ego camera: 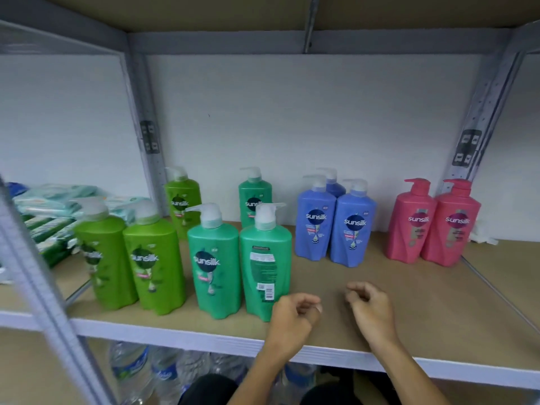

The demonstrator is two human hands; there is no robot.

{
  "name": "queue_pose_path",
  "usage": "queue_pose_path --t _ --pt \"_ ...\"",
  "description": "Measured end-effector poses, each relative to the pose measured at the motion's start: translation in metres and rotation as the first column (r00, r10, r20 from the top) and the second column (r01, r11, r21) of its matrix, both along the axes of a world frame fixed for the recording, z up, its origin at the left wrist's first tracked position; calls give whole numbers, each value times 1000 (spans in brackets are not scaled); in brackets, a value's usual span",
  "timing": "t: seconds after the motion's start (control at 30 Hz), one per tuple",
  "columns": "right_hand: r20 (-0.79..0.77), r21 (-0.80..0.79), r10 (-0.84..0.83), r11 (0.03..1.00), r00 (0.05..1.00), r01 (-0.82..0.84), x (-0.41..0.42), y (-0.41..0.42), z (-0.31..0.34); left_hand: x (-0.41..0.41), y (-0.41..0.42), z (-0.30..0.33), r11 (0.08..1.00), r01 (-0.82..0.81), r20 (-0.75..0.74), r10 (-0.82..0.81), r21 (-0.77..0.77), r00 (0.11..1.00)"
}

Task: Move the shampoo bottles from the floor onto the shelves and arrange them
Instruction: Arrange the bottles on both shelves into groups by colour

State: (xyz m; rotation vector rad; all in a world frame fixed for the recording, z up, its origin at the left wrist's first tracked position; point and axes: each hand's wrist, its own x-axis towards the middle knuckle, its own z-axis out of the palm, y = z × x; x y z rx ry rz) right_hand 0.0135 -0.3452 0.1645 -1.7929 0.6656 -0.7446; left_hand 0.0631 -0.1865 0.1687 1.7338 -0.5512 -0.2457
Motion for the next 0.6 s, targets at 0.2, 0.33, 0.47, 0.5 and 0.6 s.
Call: queue_pose_path --t 0.2,0.33,0.47,0.5,0.6 --pt "82 186 133 972 988 -147 7 50 1 -3 79 5 979 -191 0 192 -76 981" --pt "84 255 242 933 967 -255 11 71 19 7 118 6 847 -518 93 529 -122 843" --pt "183 -10 160 987 970 -161 20 79 60 16 132 7 776 -621 217 629 -110 747" --pt "233 -81 138 989 963 -122 22 82 77 19 134 7 768 -633 236 635 -94 735" --pt "338 -279 126 960 933 -28 26 95 131 30 141 4 814 -571 178 581 -106 795"
